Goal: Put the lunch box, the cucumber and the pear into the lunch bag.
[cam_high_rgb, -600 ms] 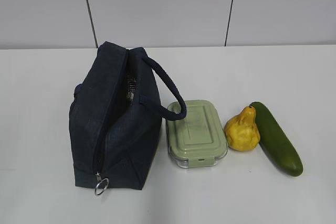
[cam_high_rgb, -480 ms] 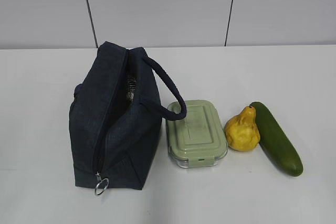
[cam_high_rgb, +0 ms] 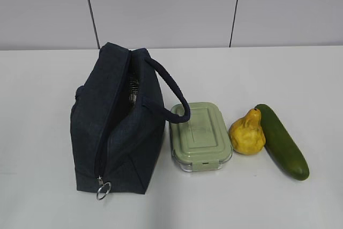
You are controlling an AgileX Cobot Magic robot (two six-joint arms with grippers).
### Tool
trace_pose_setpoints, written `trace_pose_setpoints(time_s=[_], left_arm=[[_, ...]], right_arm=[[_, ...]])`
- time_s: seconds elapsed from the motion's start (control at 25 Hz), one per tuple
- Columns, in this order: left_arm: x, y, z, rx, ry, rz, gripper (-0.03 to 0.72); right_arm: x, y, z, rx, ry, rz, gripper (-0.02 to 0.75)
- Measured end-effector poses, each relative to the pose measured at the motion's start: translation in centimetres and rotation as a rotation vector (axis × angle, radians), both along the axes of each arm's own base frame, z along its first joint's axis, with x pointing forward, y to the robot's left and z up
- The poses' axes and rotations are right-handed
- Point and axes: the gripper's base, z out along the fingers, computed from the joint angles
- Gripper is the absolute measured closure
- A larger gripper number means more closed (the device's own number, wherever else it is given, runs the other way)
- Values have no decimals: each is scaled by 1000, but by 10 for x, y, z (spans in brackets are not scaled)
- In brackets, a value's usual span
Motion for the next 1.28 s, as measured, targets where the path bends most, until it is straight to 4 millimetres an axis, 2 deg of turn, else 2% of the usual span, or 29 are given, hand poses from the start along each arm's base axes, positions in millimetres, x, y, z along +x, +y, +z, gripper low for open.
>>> trace_pose_setpoints(time_s=[0.68, 0.84, 0.96, 1.08, 1.16, 1.28], left_arm=[[0, 0, 0, 0, 0, 0, 447], [3, -5, 1, -62, 16, -48, 447], [14, -7, 10, -84, 77, -73, 447], [36, -11, 29, -131, 126, -104, 443], [55, -15, 43, -188, 155, -124, 400], [83, -19, 61, -234, 178, -136, 293]], right_arm=[[0, 0, 0, 0, 0, 0, 328], [0, 0, 0, 12, 0, -8, 328], [0, 2, 1, 40, -7, 5, 328], [6, 6, 4, 72, 10, 25, 328], [16, 9, 7, 95, 49, 35, 328], [36, 12, 16, 143, 104, 34, 328]])
